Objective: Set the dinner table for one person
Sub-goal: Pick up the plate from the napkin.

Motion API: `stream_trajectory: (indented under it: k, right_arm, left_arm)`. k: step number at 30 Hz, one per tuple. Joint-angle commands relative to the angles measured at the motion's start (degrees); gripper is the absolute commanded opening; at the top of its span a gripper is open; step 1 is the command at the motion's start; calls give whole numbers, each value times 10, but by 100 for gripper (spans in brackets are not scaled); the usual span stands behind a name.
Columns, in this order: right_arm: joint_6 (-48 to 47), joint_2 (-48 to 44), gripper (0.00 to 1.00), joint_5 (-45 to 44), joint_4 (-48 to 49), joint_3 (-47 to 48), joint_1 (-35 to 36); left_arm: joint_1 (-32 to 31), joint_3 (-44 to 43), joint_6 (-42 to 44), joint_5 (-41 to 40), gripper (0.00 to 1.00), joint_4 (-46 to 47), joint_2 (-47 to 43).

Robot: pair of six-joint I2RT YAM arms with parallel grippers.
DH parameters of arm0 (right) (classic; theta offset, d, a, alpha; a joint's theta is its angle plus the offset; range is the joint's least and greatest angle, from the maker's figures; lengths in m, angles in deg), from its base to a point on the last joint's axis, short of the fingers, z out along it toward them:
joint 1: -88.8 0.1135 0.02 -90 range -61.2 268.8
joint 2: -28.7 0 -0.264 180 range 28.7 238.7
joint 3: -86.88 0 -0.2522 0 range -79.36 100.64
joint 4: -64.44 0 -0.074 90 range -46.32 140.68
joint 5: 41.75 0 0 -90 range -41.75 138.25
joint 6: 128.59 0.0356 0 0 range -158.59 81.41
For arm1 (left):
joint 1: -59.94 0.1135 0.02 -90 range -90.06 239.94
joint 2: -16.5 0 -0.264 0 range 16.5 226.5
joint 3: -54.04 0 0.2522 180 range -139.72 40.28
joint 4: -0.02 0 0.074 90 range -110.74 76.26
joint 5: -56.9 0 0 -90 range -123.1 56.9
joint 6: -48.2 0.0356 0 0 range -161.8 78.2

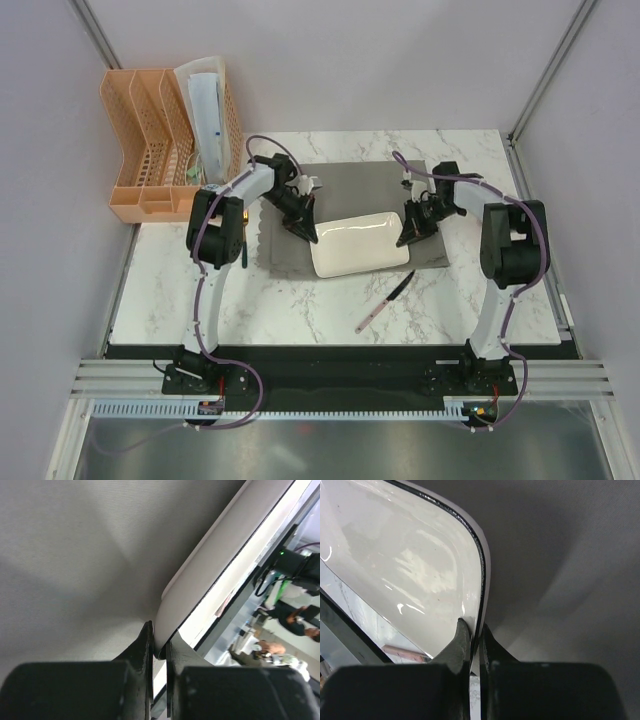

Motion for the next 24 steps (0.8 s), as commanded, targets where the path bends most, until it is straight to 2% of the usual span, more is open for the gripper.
stream_trajectory:
  k: [1,9,16,24]
  right_arm:
    - [-93,-42,0,-33,-1,-18,38]
    - [-93,-113,0,-22,-14,-37,41]
    - [-103,-149,0,-17,-27,-48,46]
    - [-100,-130,0,-32,-11,-49,50]
  left_arm:
    - [-42,-18,70,-2,2,35,-59]
    - [-54,-14,72,-7,2,23,-140]
    - [-56,-14,83,-43,2,16,-182]
    - [-53,-45,88,-73,2,16,-153]
